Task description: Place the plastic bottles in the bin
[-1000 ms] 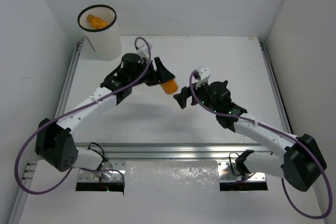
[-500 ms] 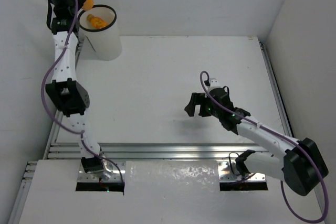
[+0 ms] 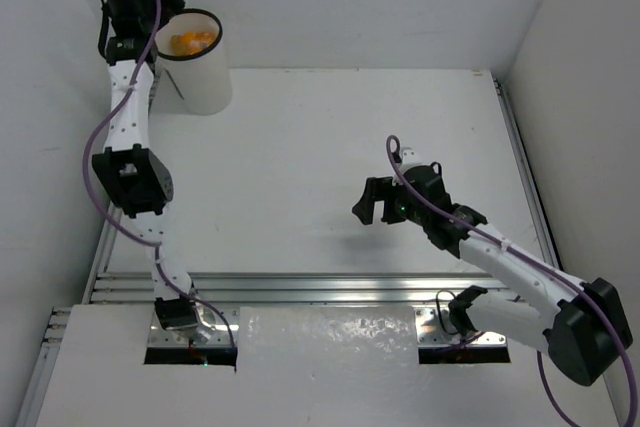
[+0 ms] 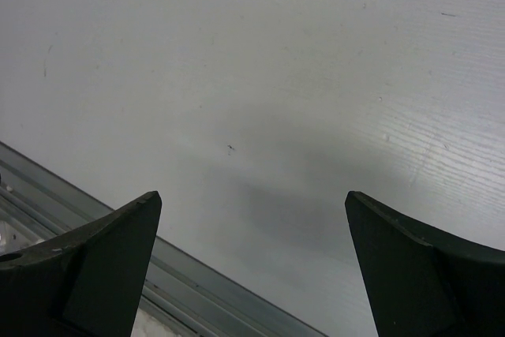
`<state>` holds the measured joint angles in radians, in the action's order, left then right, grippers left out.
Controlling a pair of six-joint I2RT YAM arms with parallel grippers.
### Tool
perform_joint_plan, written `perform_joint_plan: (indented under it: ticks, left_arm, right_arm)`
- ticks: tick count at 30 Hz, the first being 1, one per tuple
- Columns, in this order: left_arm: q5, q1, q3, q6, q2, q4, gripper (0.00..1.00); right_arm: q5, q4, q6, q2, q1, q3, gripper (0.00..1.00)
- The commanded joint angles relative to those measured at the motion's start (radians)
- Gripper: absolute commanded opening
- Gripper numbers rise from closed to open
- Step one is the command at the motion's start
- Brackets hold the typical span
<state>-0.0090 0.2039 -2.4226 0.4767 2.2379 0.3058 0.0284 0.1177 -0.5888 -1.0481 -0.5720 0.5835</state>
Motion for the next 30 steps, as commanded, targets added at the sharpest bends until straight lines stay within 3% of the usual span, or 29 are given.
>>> perform_joint_plan:
  ticks: [1, 4, 7, 9, 10, 11, 12, 13, 18, 21, 26, 30]
  left_arm:
    - [-0.084, -0.011, 0.023, -0.091, -0.257, -0.044, 1.00]
    - [-0.166, -0.015, 0.042, -0.104, -0.357, 0.100, 1.00]
    - [-0.143, -0.020, 0.230, -0.075, -0.506, 0.232, 1.00]
    - [-0.141, -0.079, 0.509, -0.044, -0.666, 0.282, 1.00]
    - [-0.163, -0.113, 0.736, -0.040, -0.726, 0.267, 1.00]
    - [-0.198, -0.164, 0.841, -0.032, -0.856, 0.218, 1.00]
    - [-0.248, -0.272, 0.949, -0.041, -0.917, 0.181, 1.00]
    - [-0.261, -0.312, 1.102, -0.044, -0.967, 0.156, 1.00]
    - [-0.324, -0.506, 1.312, -0.047, -1.193, 0.183, 1.00]
    - [-0.315, -0.514, 1.404, -0.067, -1.314, 0.200, 1.00]
    - [-0.471, -0.512, 1.568, -0.134, -1.500, 0.205, 1.00]
    - [-0.499, -0.512, 1.596, -0.132, -1.541, 0.207, 1.00]
  right_arm:
    - [-0.010, 0.039, 0.041, -0.001, -0.005, 0.056, 0.99]
    - [-0.069, 0.088, 0.079, -0.012, -0.005, 0.084, 0.99]
    - [-0.192, 0.131, 0.119, 0.023, -0.005, 0.099, 0.99]
    - [-0.244, 0.152, 0.150, 0.069, -0.005, 0.102, 0.99]
    - [-0.263, 0.158, 0.161, 0.086, -0.003, 0.104, 0.99]
    - [-0.301, 0.163, 0.181, 0.100, -0.005, 0.107, 0.99]
    - [-0.321, 0.187, 0.184, 0.124, -0.003, 0.110, 0.99]
    - [-0.349, 0.210, 0.182, 0.135, -0.003, 0.119, 0.99]
    - [-0.406, 0.390, 0.147, 0.207, -0.005, 0.160, 0.99]
    - [-0.404, 0.469, 0.133, 0.241, -0.003, 0.168, 0.99]
    - [-0.423, 0.543, 0.135, 0.364, -0.003, 0.154, 0.99]
    - [-0.421, 0.530, 0.162, 0.438, -0.005, 0.137, 0.99]
